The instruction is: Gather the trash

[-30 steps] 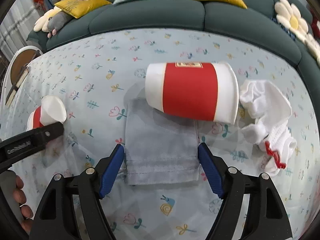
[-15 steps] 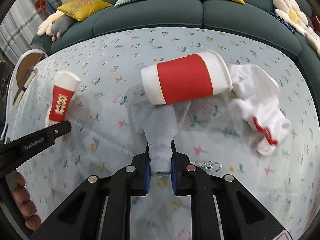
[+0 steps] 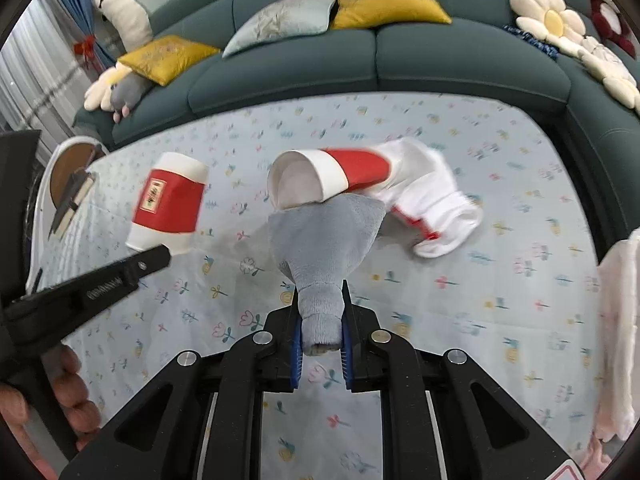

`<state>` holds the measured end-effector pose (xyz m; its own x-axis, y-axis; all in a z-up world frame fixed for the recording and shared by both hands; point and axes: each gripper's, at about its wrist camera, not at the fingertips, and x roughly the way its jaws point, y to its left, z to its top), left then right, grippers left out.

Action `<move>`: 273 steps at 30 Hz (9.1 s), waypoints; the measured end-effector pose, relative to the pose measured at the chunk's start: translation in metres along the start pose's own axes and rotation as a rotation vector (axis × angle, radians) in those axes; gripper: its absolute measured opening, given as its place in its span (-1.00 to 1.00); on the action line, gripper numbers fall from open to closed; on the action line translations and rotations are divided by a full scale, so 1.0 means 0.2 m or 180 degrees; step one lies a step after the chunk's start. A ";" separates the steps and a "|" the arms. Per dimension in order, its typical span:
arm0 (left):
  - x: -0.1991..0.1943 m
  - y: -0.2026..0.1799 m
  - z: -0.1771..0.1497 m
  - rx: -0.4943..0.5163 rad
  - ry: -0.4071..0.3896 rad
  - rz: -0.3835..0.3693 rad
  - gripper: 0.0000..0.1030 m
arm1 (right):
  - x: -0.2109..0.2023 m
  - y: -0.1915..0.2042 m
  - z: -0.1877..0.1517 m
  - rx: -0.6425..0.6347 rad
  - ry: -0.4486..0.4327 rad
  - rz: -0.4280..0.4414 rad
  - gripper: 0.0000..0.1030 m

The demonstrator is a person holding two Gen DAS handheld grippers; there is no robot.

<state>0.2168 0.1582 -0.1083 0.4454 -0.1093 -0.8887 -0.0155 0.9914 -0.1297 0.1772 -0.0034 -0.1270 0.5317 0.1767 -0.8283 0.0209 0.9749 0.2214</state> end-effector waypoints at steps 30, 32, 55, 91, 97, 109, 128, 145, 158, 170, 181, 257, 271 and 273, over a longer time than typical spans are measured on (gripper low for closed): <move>-0.48 -1.21 -0.38 0.1251 -0.0296 -0.0444 -0.94 | -0.92 -0.87 -0.15 0.0767 -0.0944 -0.0310 -0.72; -0.49 -1.28 -0.41 0.1345 -0.0299 -0.0459 -0.94 | -0.95 -0.93 -0.18 0.0829 -0.0973 -0.0343 -0.72; -0.46 -1.83 -0.66 0.1977 -0.0200 -0.0633 -0.94 | -1.08 -1.46 -0.43 0.1394 -0.1010 -0.0637 -0.72; -0.07 -1.59 -0.93 0.1642 0.0858 -0.0762 -0.46 | -0.91 -1.54 -0.54 0.1472 -0.0758 -0.0567 -0.72; -0.11 -1.64 -0.88 0.1639 0.0756 -0.0849 -0.50 | -0.90 -1.55 -0.54 0.1466 -0.0754 -0.0566 -0.72; -0.24 -1.83 -0.69 0.1652 0.0467 -0.1069 -0.50 | -0.88 -1.59 -0.52 0.1471 -0.0756 -0.0581 -0.72; -0.24 -2.00 -0.56 0.1620 0.0292 -0.1122 0.17 | -0.89 -1.67 -0.50 0.1591 -0.0789 -0.0740 -0.09; -0.35 -1.69 -0.44 0.1399 -0.0004 -0.0813 0.17 | -0.92 -1.43 -0.36 0.1246 -0.0819 -0.0766 0.19; -0.32 -1.34 -0.31 0.1115 -0.0132 -0.0526 0.17 | -0.83 -1.14 -0.21 0.0838 -0.0720 -0.0689 0.28; -0.20 -0.97 -0.16 0.0822 -0.0122 -0.0221 0.17 | -0.60 -0.82 -0.06 0.0433 -0.0535 -0.0586 0.29; -0.03 -0.68 -0.03 0.0562 -0.0016 -0.0010 0.35 | -0.36 -0.59 0.08 0.0140 -0.0397 -0.0473 0.29; -0.30 -0.92 0.12 0.0579 -0.0235 -0.0827 0.22 | -0.49 -0.68 0.34 0.0133 -0.0734 -0.0419 -0.76; -0.58 -1.48 -0.16 0.1234 -0.0346 -0.1038 0.22 | -0.98 -1.11 0.10 0.0549 -0.1084 -0.0676 -0.76; -0.59 -1.54 -0.20 0.1310 -0.0332 -0.1061 0.22 | -1.02 -1.17 0.05 0.0625 -0.1091 -0.0726 -0.76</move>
<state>0.1331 -0.1377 0.0181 0.4531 -0.4359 -0.7776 0.4847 0.8526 -0.1955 0.0717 -0.2699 -0.0048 0.7438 -0.1266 -0.6564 0.3124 0.9339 0.1739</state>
